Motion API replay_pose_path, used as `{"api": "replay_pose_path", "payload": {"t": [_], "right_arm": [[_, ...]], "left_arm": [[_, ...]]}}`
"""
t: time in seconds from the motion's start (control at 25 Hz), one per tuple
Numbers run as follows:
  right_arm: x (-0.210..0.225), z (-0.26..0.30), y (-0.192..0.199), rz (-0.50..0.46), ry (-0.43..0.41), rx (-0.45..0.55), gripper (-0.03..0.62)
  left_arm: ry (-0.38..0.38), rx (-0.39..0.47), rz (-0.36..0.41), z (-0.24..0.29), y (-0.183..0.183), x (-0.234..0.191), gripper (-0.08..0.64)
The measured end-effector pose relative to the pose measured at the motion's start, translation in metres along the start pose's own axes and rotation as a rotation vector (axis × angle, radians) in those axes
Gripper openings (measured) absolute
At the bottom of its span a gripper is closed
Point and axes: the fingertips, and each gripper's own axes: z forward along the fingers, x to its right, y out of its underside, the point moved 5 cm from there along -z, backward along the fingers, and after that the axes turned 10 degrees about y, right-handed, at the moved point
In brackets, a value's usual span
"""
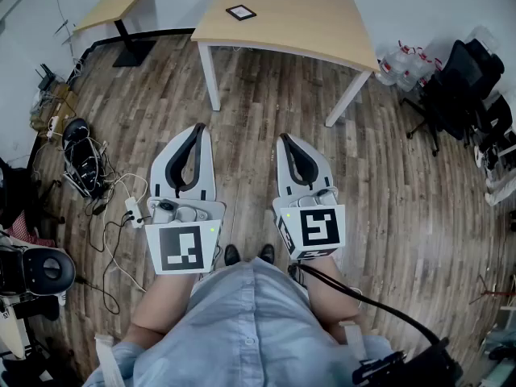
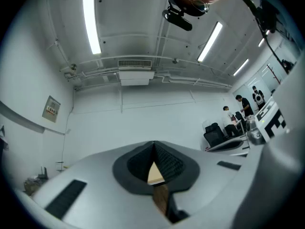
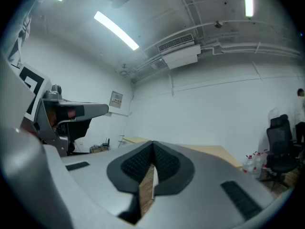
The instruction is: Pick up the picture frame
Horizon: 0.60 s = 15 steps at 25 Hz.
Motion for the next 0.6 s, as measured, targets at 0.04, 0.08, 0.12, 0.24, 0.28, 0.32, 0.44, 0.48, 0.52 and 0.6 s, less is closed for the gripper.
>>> {"api": "replay_pose_path", "payload": {"t": [0.04,0.08,0.12,0.24,0.28,0.32,0.44,0.48,0.52,0.6], "right_arm": [[0.002,-0.001,0.0,0.0,0.0,0.0,0.0],[0.004,-0.001,0.001,0.0,0.0,-0.001,0.0],[0.007,-0.002,0.002,0.001,0.0,-0.001,0.0],[0.016,-0.005,0.005,0.008,0.005,-0.005,0.0],[0.02,-0.006,0.006,0.012,0.008,-0.006,0.0],[0.025,-0.006,0.007,0.017,0.01,-0.005,0.0],[0.041,-0.007,0.008,0.051,-0.001,0.002,0.0],[0.046,-0.006,0.009,0.063,-0.007,0.0,0.0],[0.05,-0.005,0.009,0.072,-0.011,-0.005,0.0],[0.059,-0.004,0.012,0.083,-0.011,-0.012,0.002]], "left_arm": [[0.0,0.0,0.0,0.001,0.0,0.002,0.002],[0.001,0.0,0.0,0.002,0.0,0.004,0.002],[0.001,-0.001,0.0,0.004,0.001,0.006,0.002],[0.004,-0.008,0.001,0.009,0.002,0.015,0.002],[0.006,-0.011,0.002,0.011,0.002,0.018,0.002],[0.007,-0.013,0.003,0.014,0.003,0.021,0.002],[0.005,-0.018,0.009,0.022,0.001,0.033,0.002],[0.004,-0.019,0.012,0.025,0.001,0.036,0.002],[0.003,-0.019,0.014,0.028,0.001,0.04,0.002],[0.005,-0.019,0.018,0.034,0.001,0.046,0.002]]}}
